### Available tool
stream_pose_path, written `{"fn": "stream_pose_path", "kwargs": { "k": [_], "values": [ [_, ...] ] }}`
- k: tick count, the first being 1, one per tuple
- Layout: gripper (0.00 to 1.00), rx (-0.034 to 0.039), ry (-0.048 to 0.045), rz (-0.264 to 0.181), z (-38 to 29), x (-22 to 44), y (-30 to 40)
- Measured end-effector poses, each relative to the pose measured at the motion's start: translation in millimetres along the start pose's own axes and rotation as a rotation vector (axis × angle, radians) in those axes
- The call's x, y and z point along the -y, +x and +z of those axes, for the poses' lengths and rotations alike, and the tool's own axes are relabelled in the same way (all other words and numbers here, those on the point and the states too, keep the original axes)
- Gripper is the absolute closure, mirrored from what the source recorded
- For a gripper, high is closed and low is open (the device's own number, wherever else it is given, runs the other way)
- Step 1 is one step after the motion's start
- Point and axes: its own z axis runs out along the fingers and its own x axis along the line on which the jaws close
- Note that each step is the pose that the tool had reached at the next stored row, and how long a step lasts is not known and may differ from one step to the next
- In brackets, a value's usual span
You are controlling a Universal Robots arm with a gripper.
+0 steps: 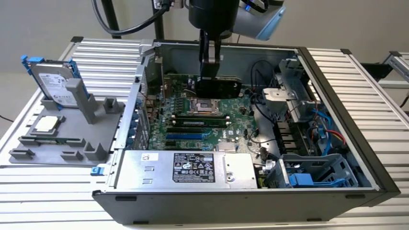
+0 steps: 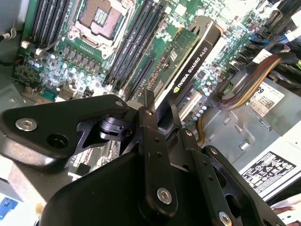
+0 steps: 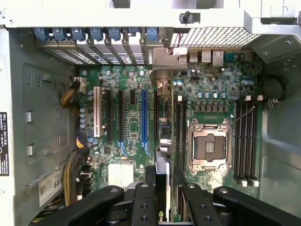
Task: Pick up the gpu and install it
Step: 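Insert the gpu into the slot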
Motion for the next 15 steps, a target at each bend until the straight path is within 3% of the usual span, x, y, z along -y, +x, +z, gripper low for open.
{"fn": "stream_pose_path", "kwargs": {
  "k": [15],
  "values": [
    [1.0, 0.0001, 0.0001, 0.0, 3.6, 0.0, 0.0]
  ]
}}
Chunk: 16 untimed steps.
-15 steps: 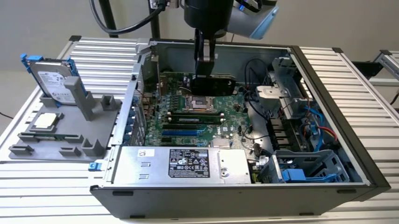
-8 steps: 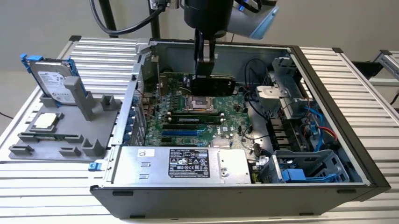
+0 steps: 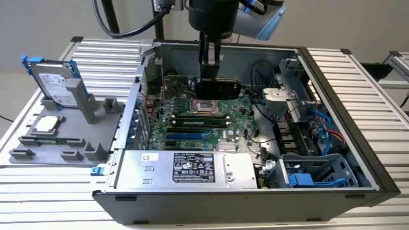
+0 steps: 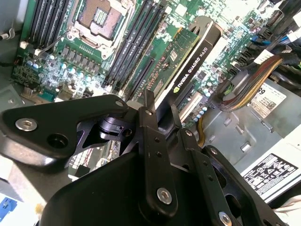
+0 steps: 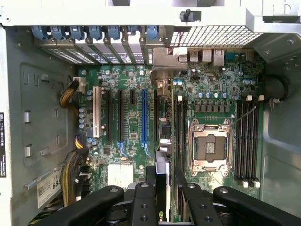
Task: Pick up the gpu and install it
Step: 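Insert the gpu into the slot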
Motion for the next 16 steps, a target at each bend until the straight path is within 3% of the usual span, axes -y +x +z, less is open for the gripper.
{"fn": "stream_pose_path", "kwargs": {
  "k": [16],
  "values": [
    [1.0, 0.0, 0.0001, 0.0, 4.7, 0.0, -0.1]
  ]
}}
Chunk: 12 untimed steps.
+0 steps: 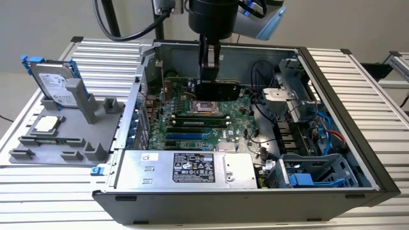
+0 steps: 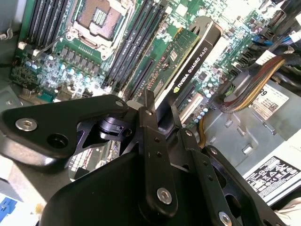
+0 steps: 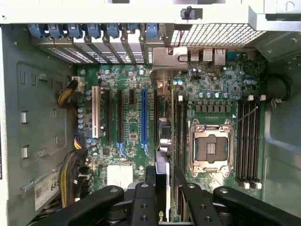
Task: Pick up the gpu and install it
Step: 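Insert the gpu into the slot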
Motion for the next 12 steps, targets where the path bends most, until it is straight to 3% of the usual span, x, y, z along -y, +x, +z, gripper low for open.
{"fn": "stream_pose_path", "kwargs": {
  "k": [12],
  "values": [
    [1.0, 0.0, 0.0, 0.0, 5.2, 0.0, 0.0]
  ]
}}
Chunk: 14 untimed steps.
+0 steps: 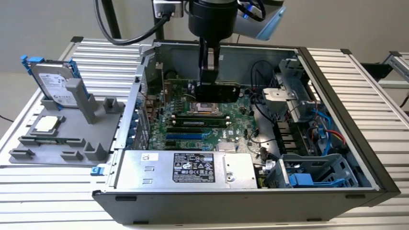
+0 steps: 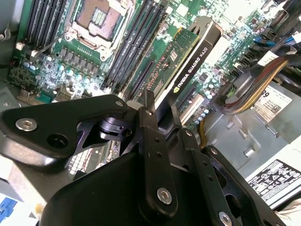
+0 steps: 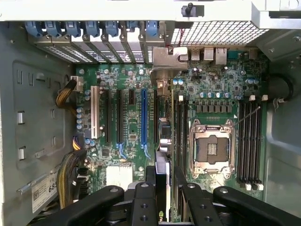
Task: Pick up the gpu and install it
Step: 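Insert the gpu into the slot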
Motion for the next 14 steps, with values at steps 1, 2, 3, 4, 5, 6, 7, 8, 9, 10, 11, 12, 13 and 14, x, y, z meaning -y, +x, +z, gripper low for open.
{"fn": "stream_pose_path", "kwargs": {
  "k": [1, 2, 3, 4, 5, 6, 7, 8, 9, 10, 11, 12, 13, 14],
  "values": [
    [1.0, 0.0, 0.0, 0.0, 0.4, 0.0, 0.0],
    [1.0, -0.0001, -0.0001, 0.0, 0.8, 0.0, 0.0],
    [1.0, -0.0001, -0.0001, 0.0, 1.2, 0.0, 0.0],
    [1.0, 0.0, 0.0, 0.0, 1.7, 0.0, 0.0],
    [1.0, 0.0, 0.0, 0.0, 2.1, 0.0, 0.0],
    [1.0, 0.0, 0.0, 0.0, 2.5, 0.0, 0.0],
    [1.0, 0.0, 0.0, 0.0, 3.0, 0.0, 0.0],
    [1.0, 0.0, 0.0, 0.0, 3.4, 0.0, 0.0],
    [1.0, -0.0001, 0.0, 0.0, 3.8, 0.0, 0.0],
    [1.0, 0.0, 0.0, 0.0, 4.2, 0.0, 0.0],
    [1.0, -0.0001, 0.0, 0.0, 4.6, 0.0, 0.0],
    [1.0, 0.0, 0.0, 0.0, 5.1, 0.0, 0.0],
    [1.0, 0.0, 0.0, 0.0, 5.5, 0.0, 0.0],
    [1.0, -0.0001, -0.0001, 0.0, 5.9, 0.0, 0.0]
  ]
}}
